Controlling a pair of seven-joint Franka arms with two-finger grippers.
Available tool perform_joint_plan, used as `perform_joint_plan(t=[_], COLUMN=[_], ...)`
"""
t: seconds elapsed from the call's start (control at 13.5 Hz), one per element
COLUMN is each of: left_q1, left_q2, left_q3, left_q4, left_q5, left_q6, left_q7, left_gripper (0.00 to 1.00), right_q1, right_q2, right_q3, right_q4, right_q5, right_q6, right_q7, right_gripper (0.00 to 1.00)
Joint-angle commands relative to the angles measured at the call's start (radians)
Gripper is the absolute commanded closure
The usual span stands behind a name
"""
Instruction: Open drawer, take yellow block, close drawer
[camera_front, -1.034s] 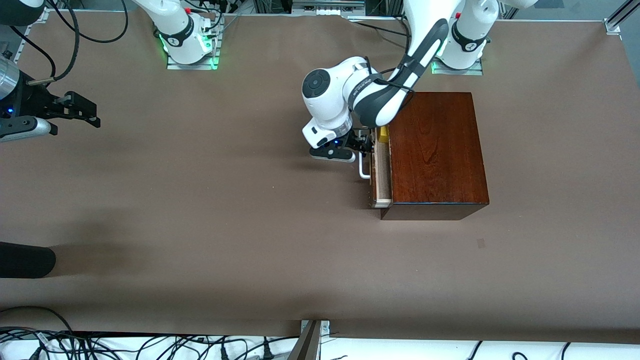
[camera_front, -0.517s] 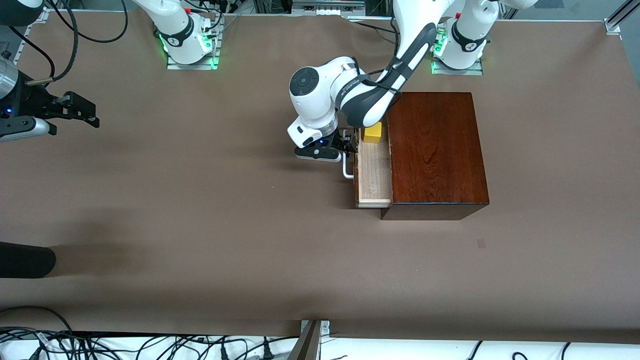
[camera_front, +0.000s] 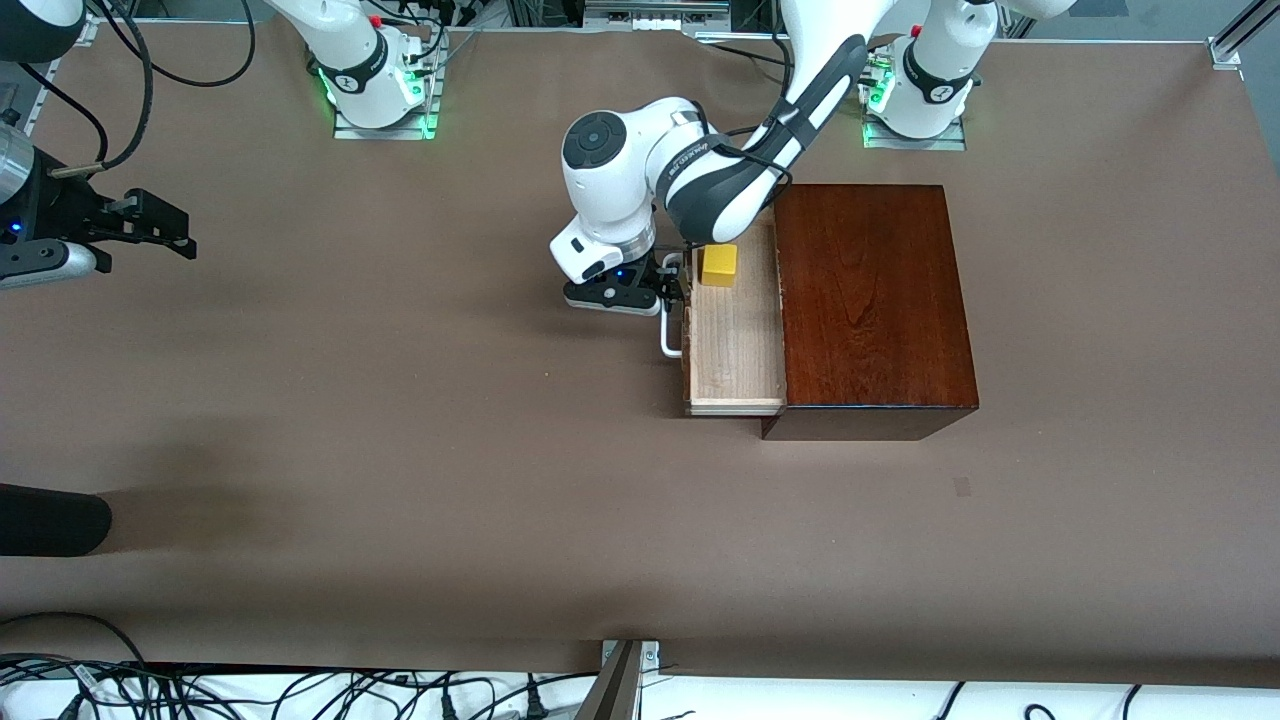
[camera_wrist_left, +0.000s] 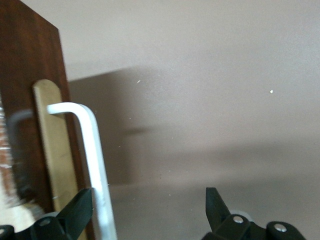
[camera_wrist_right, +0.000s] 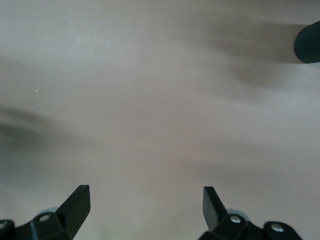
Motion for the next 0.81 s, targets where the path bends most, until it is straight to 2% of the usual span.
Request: perform_joint_plan(t=[0.0,0.07,0.3,0.52,0.74], left_q1=[0.003,0.009,0.127,0.282,0.469], left_q2=[-0.074,-0.1,-0.197,-0.283,-0.326], left_q3=[-0.001,0.005,-0.001,0.002,0.001], left_q4=[0.019,0.019,0.019,0.019,0.018], left_q5=[-0.035,-0.059,-0.111,-0.141,-0.152], left_q6=[-0.111,-0.139,-0.251,-0.335,-0.395], left_q7=[0.074,0.094,0.253,0.421,0.51], left_gripper=[0.0,0.0,0.0,0.0,0.0], right_q1=[-0.011,-0.012,-0.011,-0.005,0.033], right_q2=[0.009,0.009,0.009,0.007,0.013], right_q3=[0.002,0.002,0.004,0.012,0.016], right_q4=[0.019,0.019,0.021,0.021,0.025], right_q5=[0.013,0.013,0.013,0.023,0.08], right_q6=[-0.004,-0.004,-0.004,-0.011,-0.005], right_q7=[0.011,0.011,0.013,0.011,-0.005], right_gripper=[0.0,0.0,0.0,0.0,0.0])
